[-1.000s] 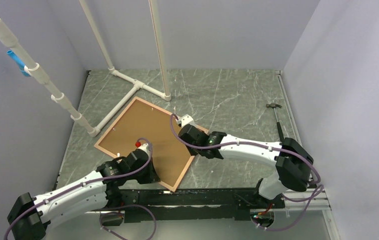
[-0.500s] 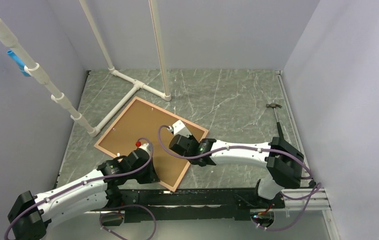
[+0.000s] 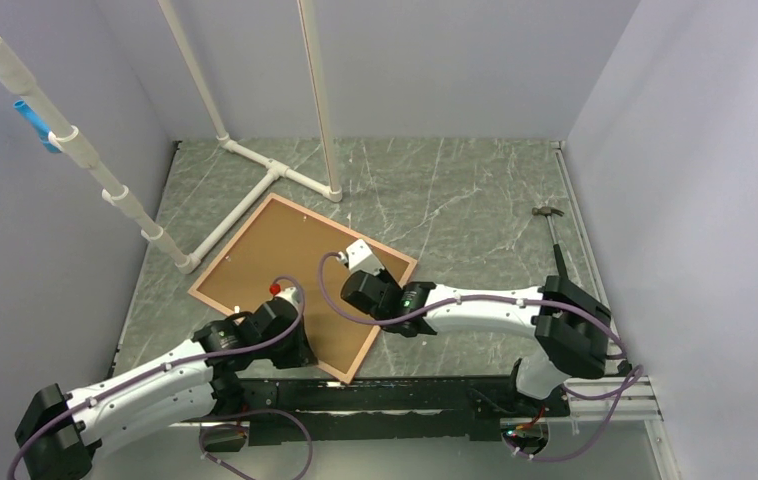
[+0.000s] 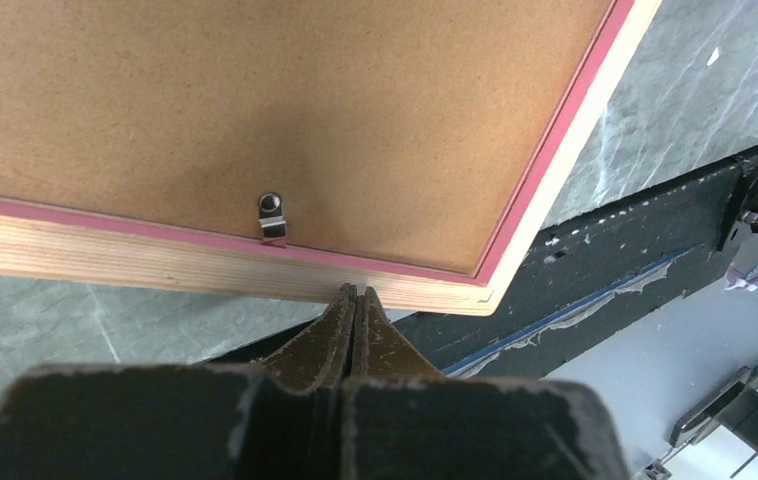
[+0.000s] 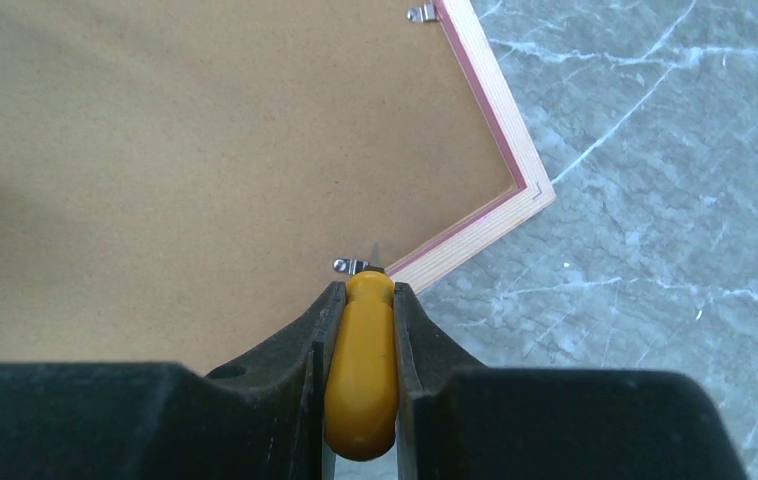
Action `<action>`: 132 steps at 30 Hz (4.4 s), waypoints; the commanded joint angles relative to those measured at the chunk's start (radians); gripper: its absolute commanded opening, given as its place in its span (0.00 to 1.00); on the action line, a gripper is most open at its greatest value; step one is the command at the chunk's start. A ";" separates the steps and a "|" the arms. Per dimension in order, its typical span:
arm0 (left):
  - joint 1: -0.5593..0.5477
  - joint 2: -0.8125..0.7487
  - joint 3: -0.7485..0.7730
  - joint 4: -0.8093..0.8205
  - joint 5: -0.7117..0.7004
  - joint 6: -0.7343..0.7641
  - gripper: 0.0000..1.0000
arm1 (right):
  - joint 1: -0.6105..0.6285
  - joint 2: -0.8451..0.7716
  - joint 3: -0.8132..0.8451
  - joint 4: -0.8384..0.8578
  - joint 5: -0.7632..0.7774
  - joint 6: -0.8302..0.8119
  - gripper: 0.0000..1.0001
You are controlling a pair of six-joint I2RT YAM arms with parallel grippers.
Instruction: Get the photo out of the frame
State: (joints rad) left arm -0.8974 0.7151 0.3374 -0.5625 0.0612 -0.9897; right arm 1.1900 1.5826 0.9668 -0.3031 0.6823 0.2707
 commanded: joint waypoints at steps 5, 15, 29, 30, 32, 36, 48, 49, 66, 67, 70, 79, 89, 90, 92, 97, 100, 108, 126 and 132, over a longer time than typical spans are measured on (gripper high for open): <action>0.000 -0.084 0.078 -0.077 -0.050 -0.005 0.05 | -0.029 -0.130 -0.003 0.008 -0.030 0.041 0.00; -0.001 -0.140 0.122 -0.179 -0.151 -0.020 0.47 | -0.250 -0.146 -0.035 0.216 -0.265 0.081 0.00; 0.000 -0.081 0.032 -0.107 -0.108 -0.053 0.32 | -0.332 0.055 0.089 0.330 -0.348 0.025 0.00; -0.001 -0.086 0.030 -0.112 -0.111 -0.056 0.32 | -0.333 0.075 0.111 0.322 -0.347 0.013 0.00; 0.000 -0.096 0.029 -0.123 -0.116 -0.058 0.32 | -0.332 0.112 0.165 0.308 -0.338 -0.009 0.00; 0.000 -0.099 0.025 -0.128 -0.117 -0.056 0.29 | -0.329 0.176 0.232 0.261 -0.341 -0.042 0.00; -0.001 -0.078 0.035 -0.128 -0.106 -0.049 0.25 | -0.328 0.281 0.317 0.222 -0.288 -0.102 0.00; -0.001 -0.082 0.033 -0.127 -0.106 -0.050 0.25 | -0.325 0.288 0.323 0.212 -0.273 -0.110 0.00; 0.000 -0.088 0.025 -0.132 -0.128 -0.046 0.25 | -0.270 0.356 0.457 -0.105 -0.131 -0.094 0.00; 0.000 -0.089 0.025 -0.131 -0.127 -0.047 0.25 | -0.270 0.362 0.464 -0.117 -0.134 -0.091 0.00; 0.000 -0.089 0.025 -0.132 -0.128 -0.046 0.26 | -0.267 0.371 0.472 -0.143 -0.172 -0.081 0.00; 0.000 -0.107 0.024 -0.127 -0.125 -0.061 0.26 | -0.268 0.271 0.399 -0.045 -0.295 -0.069 0.00; 0.001 -0.181 0.072 -0.219 -0.192 -0.092 0.46 | -0.166 0.071 0.338 -0.060 -0.076 -0.066 0.00; 0.001 -0.179 0.080 -0.232 -0.202 -0.093 0.51 | -0.157 0.053 0.320 -0.053 -0.111 -0.045 0.00; 0.008 -0.171 0.101 -0.266 -0.218 -0.095 0.60 | -0.134 0.015 0.270 -0.013 -0.189 0.003 0.00; 0.116 -0.094 0.146 -0.328 -0.201 -0.053 0.68 | -0.041 -0.061 0.142 0.188 -0.376 0.114 0.00; 0.251 -0.072 0.137 -0.309 -0.142 -0.037 0.65 | -0.002 -0.095 0.082 0.275 -0.421 0.166 0.00; 0.450 -0.103 0.054 -0.283 -0.074 -0.105 0.53 | 0.093 -0.032 0.126 0.262 -0.469 0.149 0.00; 0.450 -0.040 -0.011 -0.215 -0.113 -0.186 0.38 | 0.246 0.194 0.342 0.023 -0.292 0.083 0.00; 0.450 -0.045 -0.035 -0.217 -0.113 -0.182 0.30 | 0.255 0.218 0.352 0.020 -0.291 0.067 0.00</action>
State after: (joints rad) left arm -0.4519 0.6716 0.3328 -0.7666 -0.0437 -1.1904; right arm 1.4338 1.8011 1.2812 -0.2771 0.3683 0.3622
